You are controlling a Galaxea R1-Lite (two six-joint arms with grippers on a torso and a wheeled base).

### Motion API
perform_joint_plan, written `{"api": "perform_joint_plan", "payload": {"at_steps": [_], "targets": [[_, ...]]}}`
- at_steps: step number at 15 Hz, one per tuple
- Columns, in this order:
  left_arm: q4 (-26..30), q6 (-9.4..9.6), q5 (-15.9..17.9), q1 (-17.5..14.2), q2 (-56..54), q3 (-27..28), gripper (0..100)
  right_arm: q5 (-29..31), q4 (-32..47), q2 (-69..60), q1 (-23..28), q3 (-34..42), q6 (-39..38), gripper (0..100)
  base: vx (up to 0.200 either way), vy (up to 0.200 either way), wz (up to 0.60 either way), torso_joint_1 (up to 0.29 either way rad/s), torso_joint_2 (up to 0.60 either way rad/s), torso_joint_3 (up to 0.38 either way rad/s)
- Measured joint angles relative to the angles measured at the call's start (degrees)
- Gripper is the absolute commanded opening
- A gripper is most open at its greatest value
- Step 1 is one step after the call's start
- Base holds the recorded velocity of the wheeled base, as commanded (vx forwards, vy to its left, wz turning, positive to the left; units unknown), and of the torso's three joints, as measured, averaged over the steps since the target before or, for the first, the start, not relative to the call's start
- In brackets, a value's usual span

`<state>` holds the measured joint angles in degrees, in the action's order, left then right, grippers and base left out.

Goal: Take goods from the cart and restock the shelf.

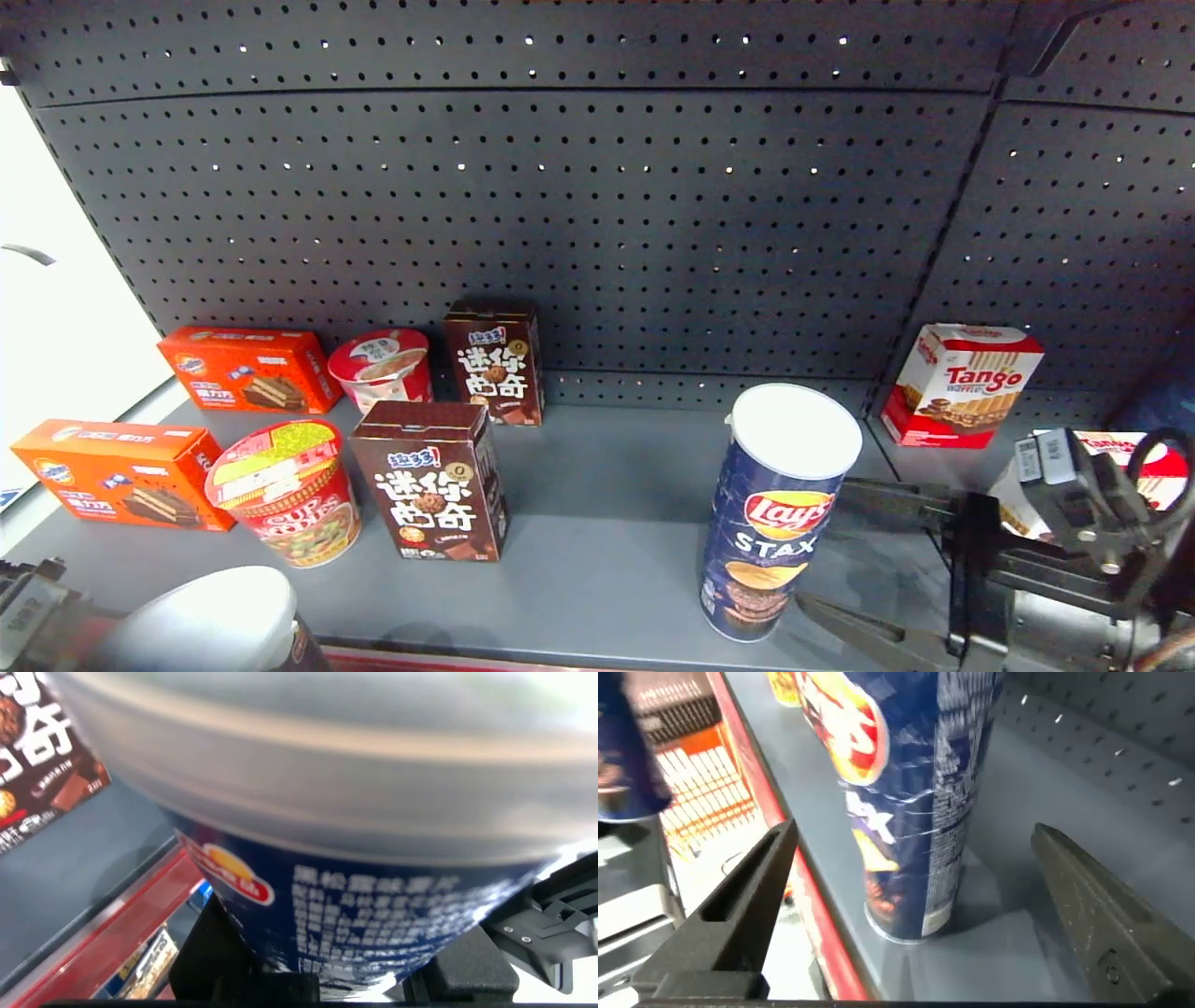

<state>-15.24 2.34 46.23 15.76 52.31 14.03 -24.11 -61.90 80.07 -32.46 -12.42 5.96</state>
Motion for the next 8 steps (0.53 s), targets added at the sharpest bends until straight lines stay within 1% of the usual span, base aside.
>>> {"api": "perform_joint_plan", "payload": {"at_steps": [1,4,5,6,7,8], "targets": [[-0.02,0.01,0.0,0.05,0.04,0.27,0,0.17,2.84,-3.56,0.09,0.07,0.02,100,0.0,0.0,0.0,0.0,0.0,0.0],[0.11,0.04,-0.06,0.11,0.2,1.62,0,2.68,15.46,-13.51,0.2,-1.29,0.06,100,0.0,0.0,0.0,0.0,0.0,0.0],[0.09,0.06,-0.05,0.22,0.46,3.24,0,4.85,20.42,-16.53,0.2,-2.43,0.09,100,0.0,0.0,0.0,0.0,0.0,0.0],[0.02,0.11,-0.06,0.39,0.91,5.29,0,8.41,26.38,-20.26,0.17,-3.95,0.11,100,0.0,0.0,0.0,0.0,0.0,0.0],[0.02,0.12,-0.09,1.1,1.52,7.0,0,13.25,30.82,-23.82,0.06,-5.27,0.22,100,0.0,0.0,0.0,0.0,0.0,0.0],[0.02,0.23,-0.16,2.17,2.16,8.42,0,17.01,32.78,-26.79,-0.11,-6.07,0.33,100,0.0,0.0,0.0,0.0,0.0,0.0]]}}
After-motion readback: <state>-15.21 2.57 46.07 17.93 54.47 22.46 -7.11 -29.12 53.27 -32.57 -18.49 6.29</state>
